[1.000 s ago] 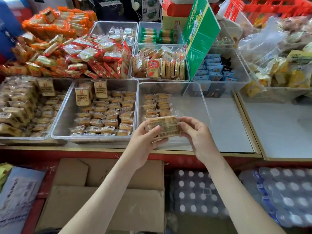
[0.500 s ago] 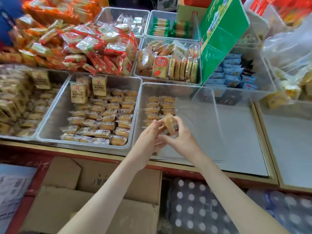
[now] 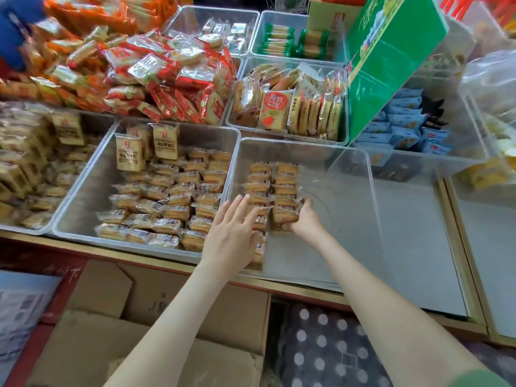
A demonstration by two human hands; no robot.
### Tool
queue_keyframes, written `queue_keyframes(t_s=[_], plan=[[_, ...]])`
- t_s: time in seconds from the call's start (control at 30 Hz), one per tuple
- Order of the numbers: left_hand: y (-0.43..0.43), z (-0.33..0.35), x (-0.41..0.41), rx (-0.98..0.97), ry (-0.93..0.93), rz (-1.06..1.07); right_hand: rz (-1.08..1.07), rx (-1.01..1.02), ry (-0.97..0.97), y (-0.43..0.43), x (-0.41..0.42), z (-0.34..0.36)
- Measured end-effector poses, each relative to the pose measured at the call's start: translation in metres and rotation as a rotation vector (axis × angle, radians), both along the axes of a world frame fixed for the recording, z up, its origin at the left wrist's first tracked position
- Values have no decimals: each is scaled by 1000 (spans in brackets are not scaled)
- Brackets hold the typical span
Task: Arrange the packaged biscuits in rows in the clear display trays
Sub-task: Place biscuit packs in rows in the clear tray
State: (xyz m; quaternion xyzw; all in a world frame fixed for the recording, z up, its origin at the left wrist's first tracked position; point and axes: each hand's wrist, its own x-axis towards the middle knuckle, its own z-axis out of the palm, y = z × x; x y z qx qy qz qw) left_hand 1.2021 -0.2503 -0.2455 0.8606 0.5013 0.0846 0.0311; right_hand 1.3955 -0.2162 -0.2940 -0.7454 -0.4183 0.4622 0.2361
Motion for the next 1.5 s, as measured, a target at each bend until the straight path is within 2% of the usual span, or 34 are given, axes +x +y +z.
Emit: queue_keyframes(t_s=[0.1, 0.2, 0.3, 0.37, 0.43, 0.5, 0.57, 0.63, 0.8, 0.93, 1.03, 1.23, 1.37, 1.5], plan=[[-2, 1, 1, -2, -41, 25, 79, -27, -4, -5, -6, -4], [-5, 6, 1, -72, -224, 33, -21, -99, 117, -7, -7, 9], [0, 20, -11, -118, -485, 110, -29, -93, -86, -8, -7, 35], [16, 30, -33, -44, -556, 225, -52, 86, -273, -5, -19, 60], [39, 39, -64, -23, -526, 370, -52, 376, -402, 0, -45, 82], [68, 45, -101, -65, -394, 528, 9, 628, -455, 12, -83, 97], [97, 43, -137, -115, -265, 640, 134, 703, -458, 33, -126, 100], [123, 35, -164, -173, -191, 687, 251, 665, -460, 61, -170, 92], [166, 3, -186, -251, -138, 604, 320, 481, -594, 128, -254, 48], [185, -17, -187, -202, -162, 557, 241, 386, -588, 154, -281, 38], [189, -18, -192, -188, -228, 538, 169, 426, -580, 166, -290, 34], [165, 19, -208, -394, -396, 516, 10, 417, -587, 181, -300, 39], [138, 38, -227, -343, -546, 484, 9, 490, -536, 165, -299, 58], [117, 53, -228, -268, -603, 422, 63, 578, -423, 110, -281, 94]])
